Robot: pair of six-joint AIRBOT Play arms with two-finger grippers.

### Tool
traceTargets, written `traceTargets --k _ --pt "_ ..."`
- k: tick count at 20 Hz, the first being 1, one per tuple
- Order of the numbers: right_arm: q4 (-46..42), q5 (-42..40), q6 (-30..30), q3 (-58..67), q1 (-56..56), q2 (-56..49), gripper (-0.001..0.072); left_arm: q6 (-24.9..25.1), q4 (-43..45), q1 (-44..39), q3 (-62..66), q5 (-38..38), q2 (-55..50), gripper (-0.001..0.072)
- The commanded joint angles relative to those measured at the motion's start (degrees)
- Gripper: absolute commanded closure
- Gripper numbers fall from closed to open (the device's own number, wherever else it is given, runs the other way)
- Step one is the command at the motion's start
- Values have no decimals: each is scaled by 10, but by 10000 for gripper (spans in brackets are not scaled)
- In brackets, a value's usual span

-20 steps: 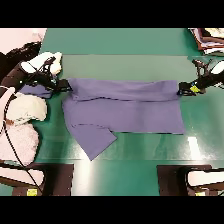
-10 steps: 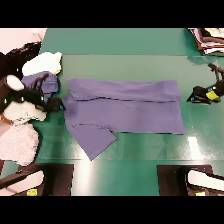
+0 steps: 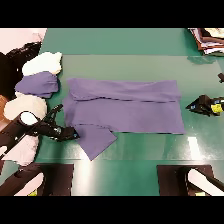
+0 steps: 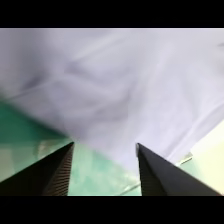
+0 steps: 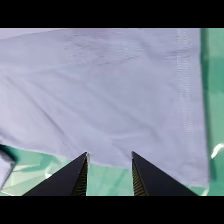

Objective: Fold the shirts.

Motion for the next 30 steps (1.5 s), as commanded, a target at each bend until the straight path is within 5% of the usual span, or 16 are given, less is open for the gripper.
traceTargets --k 1,3,5,9,16,20,22,30 --pt "10 3 -3 -9 -5 34 390 -13 -35 -35 -21 95 5 232" --pt "-23 8 -3 -10 -5 49 391 -24 -55 -35 -21 113 5 235" --pt "-85 27 -2 -10 -5 59 408 -22 -58 -35 -20 103 5 674" --pt "-167 50 8 -10 -5 43 408 -1 -58 -35 -1 52 6 685" --pt "-176 54 9 -26 -7 -67 409 23 -56 -35 49 24 5 685" --pt "-130 -19 16 -118 -70 -71 403 23 -56 -35 49 24 5 684" --pt "-96 -37 -4 -156 -106 -71 297 23 -56 -35 49 25 5 685" --pt "-8 -99 -27 -195 -128 -71 314 23 -56 -35 49 28 5 684"
